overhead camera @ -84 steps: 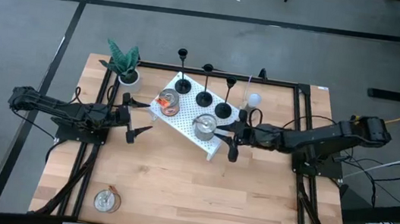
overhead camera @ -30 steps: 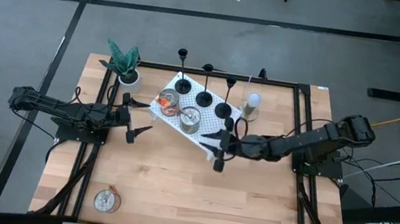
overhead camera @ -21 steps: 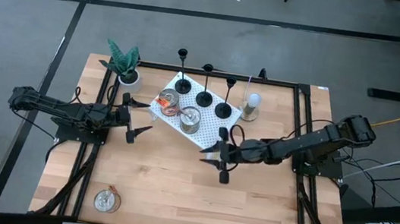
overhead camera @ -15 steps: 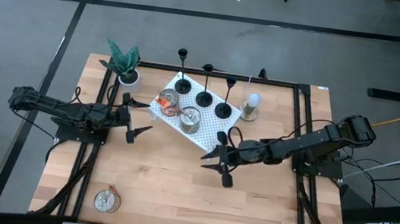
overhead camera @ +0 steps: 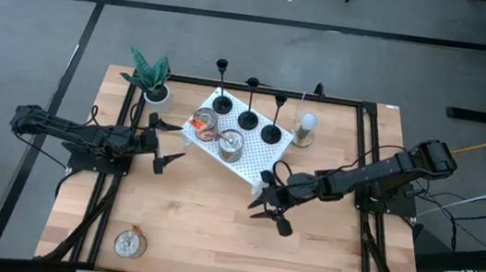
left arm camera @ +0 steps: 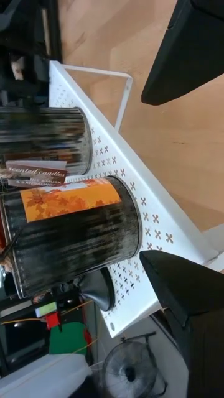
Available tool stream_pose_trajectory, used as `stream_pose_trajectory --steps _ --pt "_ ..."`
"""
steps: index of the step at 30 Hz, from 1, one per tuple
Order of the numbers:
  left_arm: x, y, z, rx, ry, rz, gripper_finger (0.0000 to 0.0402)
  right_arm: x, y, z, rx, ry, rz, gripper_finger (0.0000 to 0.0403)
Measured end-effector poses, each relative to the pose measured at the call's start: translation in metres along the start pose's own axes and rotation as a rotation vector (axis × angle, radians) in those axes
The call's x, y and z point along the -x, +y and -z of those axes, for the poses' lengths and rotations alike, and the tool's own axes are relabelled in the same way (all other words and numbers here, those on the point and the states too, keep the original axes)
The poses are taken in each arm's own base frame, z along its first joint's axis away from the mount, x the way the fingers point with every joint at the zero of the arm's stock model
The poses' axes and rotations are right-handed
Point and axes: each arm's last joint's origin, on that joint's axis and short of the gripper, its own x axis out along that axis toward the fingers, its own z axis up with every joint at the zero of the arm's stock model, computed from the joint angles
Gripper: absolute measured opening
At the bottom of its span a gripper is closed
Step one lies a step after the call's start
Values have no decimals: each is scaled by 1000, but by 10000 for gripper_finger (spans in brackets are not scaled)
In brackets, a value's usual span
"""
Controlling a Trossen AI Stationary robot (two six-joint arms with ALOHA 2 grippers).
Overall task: Pick & Place candle stick holders
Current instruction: Put the orange scented candle on the shelf
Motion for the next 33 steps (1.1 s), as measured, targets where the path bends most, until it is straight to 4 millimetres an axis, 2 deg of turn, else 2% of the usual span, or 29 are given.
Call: stream_pose_trajectory --steps 3,8,12,18,22,28,33 --pt "0 0 -1 98 -10 9 400 -1 6 1 9 1 9 129" --pt "0 -3 -3 435 -8 118 400 -2 17 2 18 0 30 129" --pt "0 -4 -3 542 5 161 400 -3 23 2 -12 -3 60 129" --pt "0 -4 -3 545 7 168 400 -3 28 3 -8 -4 68 129" --pt "1 -6 -4 535 17 243 400 -3 31 3 -6 -3 59 129" --pt "5 -8 -23 517 -12 422 400 -3 33 4 -4 -3 59 129" --pt "6 -12 -32 445 35 484 400 -3 32 4 -1 -2 59 129"
